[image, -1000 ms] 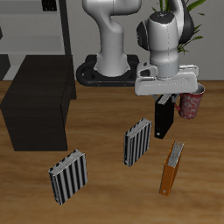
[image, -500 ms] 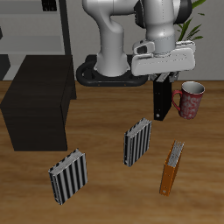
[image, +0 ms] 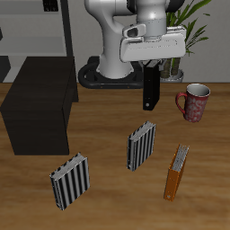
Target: Place the black book flat on top of the shelf
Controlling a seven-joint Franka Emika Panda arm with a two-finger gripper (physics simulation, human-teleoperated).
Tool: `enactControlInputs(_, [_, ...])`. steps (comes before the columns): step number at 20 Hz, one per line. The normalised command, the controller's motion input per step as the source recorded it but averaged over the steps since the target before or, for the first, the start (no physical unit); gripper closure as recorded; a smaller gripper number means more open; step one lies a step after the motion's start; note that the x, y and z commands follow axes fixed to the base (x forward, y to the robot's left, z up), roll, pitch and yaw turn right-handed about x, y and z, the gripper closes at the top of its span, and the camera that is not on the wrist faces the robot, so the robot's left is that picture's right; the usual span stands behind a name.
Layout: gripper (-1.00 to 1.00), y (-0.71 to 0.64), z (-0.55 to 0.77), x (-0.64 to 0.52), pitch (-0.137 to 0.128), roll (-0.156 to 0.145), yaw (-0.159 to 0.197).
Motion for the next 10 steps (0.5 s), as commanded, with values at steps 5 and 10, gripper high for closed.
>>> enactControlInputs(5, [1.00,-0.45,0.24,-0.01,-0.016,-0.104,0.072])
enactControlInputs(10, [1.00,-0.46,0.15,0.03,0.011,-0.124,0.076])
